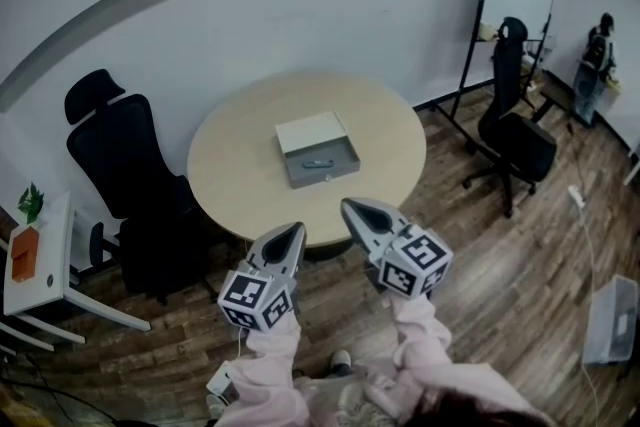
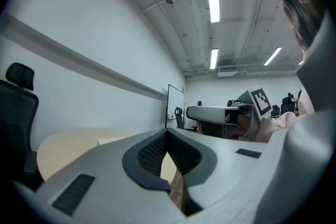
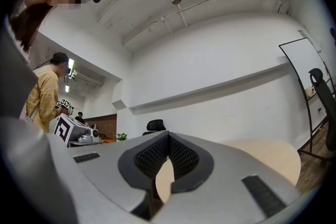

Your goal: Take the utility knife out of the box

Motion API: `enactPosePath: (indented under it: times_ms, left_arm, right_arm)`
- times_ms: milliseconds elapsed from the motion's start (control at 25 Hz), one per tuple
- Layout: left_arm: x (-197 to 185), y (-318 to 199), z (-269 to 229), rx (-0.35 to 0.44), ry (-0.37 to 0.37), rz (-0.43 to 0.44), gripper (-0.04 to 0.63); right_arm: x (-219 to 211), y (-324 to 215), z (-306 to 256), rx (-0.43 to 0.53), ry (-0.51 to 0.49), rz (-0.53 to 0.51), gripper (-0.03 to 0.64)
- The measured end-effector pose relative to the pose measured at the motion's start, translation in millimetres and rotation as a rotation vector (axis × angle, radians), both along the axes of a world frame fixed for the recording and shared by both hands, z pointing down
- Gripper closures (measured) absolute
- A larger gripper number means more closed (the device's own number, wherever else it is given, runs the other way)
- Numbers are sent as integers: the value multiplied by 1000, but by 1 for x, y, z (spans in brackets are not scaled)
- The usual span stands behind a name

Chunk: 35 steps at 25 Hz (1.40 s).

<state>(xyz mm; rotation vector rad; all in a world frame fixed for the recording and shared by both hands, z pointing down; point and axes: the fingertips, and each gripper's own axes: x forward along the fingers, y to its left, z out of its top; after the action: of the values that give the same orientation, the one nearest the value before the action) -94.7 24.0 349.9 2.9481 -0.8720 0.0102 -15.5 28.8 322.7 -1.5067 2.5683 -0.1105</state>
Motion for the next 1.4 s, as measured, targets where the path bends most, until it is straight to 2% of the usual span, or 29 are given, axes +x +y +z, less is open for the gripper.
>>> enactPosePath:
  times_ms: [200, 720, 1080, 1400]
  left_arm:
    - [-6, -21, 2, -8, 17, 12, 585]
    - [7, -52, 4, -10, 17, 66, 584]
    - [20, -77, 13, -29, 13, 45, 586]
    - [40, -121, 8, -26, 17, 6, 584]
  right_arm:
    - [-3, -17, 5, -11, -8, 12, 623]
    - [3, -48, 14, -36, -24, 51, 623]
    - [13, -74, 20, -50, -5, 24, 623]
    - [36, -119, 15, -48, 1, -8, 623]
